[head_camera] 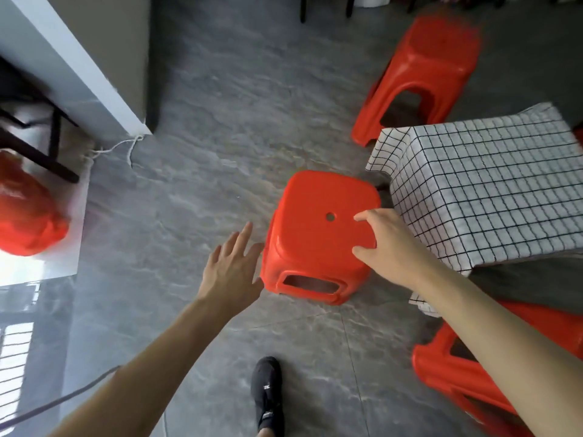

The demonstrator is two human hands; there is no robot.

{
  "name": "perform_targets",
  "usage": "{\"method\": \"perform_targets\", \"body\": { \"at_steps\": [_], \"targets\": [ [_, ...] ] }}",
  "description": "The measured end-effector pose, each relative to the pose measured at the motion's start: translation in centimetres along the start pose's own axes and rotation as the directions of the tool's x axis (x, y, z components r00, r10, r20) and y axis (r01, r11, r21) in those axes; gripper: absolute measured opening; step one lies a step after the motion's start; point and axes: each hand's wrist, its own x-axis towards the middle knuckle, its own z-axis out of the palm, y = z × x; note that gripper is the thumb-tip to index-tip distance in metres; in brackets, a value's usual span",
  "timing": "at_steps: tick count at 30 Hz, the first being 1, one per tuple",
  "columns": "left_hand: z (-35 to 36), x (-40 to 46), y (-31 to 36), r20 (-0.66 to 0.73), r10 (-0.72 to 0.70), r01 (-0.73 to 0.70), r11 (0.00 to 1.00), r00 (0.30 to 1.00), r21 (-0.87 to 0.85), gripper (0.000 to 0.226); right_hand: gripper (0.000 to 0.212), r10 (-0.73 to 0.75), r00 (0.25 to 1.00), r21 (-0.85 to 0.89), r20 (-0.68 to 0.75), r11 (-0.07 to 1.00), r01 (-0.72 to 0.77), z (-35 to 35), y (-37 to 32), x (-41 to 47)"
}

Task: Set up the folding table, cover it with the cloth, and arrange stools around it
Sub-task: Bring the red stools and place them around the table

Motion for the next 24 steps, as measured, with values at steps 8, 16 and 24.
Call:
{"method": "perform_targets", "body": {
  "at_steps": [8, 16, 24],
  "targets": [
    [-18.6, -1.3, -0.7, -0.286, -0.022, 0.018, 1.000, 0.958, -0.016, 0.064, 0.059, -0.177, 0.972, -0.094, -0.157, 0.982, 0.164, -11.7, -9.9, -3.3],
    [-30.2, -8.4, 2.8, -0.403, -0.056, 0.036, 0.998, 0.914, -0.057, 0.059, 0.063, -0.407, 0.890, -0.160, -0.204, 0.911, 0.380, -20.7, -16.8, -9.6],
    [-37.0, -17.7, 6.3, -0.501, -0.079, 0.080, 0.997, 0.862, -0.021, 0.058, 0.065, -0.559, 0.806, -0.194, -0.195, 0.828, 0.527, -27.3, -21.1, -15.6]
  ]
}}
